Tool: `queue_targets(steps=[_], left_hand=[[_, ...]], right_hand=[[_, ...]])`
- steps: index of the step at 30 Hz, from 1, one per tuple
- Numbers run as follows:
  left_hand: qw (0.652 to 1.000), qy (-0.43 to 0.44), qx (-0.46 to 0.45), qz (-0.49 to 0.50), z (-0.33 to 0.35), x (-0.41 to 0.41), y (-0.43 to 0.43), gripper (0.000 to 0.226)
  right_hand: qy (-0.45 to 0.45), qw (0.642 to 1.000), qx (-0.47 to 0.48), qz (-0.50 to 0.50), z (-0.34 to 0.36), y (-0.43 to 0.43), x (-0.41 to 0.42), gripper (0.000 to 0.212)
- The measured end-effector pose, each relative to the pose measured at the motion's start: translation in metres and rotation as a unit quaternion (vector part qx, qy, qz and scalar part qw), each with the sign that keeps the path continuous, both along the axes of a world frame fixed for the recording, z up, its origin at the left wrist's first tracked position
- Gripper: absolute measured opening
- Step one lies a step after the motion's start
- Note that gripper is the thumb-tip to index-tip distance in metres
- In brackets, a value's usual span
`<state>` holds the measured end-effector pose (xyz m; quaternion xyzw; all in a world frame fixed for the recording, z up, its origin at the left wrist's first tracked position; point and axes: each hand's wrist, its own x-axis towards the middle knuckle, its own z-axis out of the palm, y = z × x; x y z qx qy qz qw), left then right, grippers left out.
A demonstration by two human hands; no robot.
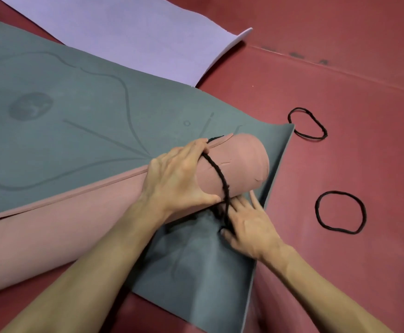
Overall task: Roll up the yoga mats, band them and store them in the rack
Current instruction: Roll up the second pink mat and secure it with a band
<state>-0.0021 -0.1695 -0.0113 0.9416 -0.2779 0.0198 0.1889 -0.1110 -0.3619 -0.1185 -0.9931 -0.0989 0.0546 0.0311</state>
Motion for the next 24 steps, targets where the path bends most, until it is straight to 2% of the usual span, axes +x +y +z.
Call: queue_targets(steps=[4,7,9,11,13,15,17,19,21,24], left_hand=[[1.000,0.018,0.012,-0.014,-0.014,0.005,-0.006,0.091],[0.999,0.028,0.026,-0.023,-0.022,0.001,-0.009,0.095],[0.999,0.018,0.023,-0.022,-0.020,0.000,-0.008,0.100],[1.000,0.015,0.006,-0.027,-0.013,0.001,-0.005,0.098],[0.999,0.021,-0.010,-0.043,-0.006,0.000,-0.003,0.092],[0.998,0.021,-0.020,-0.052,-0.003,-0.003,-0.002,0.089],[0.999,0.017,-0.026,-0.039,-0.003,-0.003,-0.002,0.088],[0.999,0.020,-0.016,-0.026,-0.007,0.002,-0.001,0.090],[0.999,0.036,0.002,-0.032,-0.016,0.010,0.001,0.094],[0.996,0.063,0.033,-0.060,-0.035,0.012,-0.001,0.101]], right_hand=[[0.058,0.996,0.040,-0.050,-0.005,0.037,-0.026,0.077],[0.105,0.982,0.101,-0.121,-0.022,0.013,-0.028,0.095],[0.104,0.970,0.158,-0.155,-0.027,-0.011,-0.022,0.105],[0.109,0.949,0.221,-0.195,-0.022,-0.022,-0.009,0.091],[0.119,0.902,0.325,-0.259,-0.012,-0.017,0.009,0.058],[0.138,0.882,0.353,-0.281,-0.007,-0.005,0.025,0.037],[0.159,0.916,0.285,-0.233,-0.010,0.009,0.033,0.035],[0.150,0.958,0.191,-0.152,-0.015,0.030,0.024,0.044],[0.082,0.971,0.184,-0.131,-0.019,0.049,0.000,0.054],[0.006,0.976,0.182,-0.121,-0.021,0.070,-0.046,0.050]])
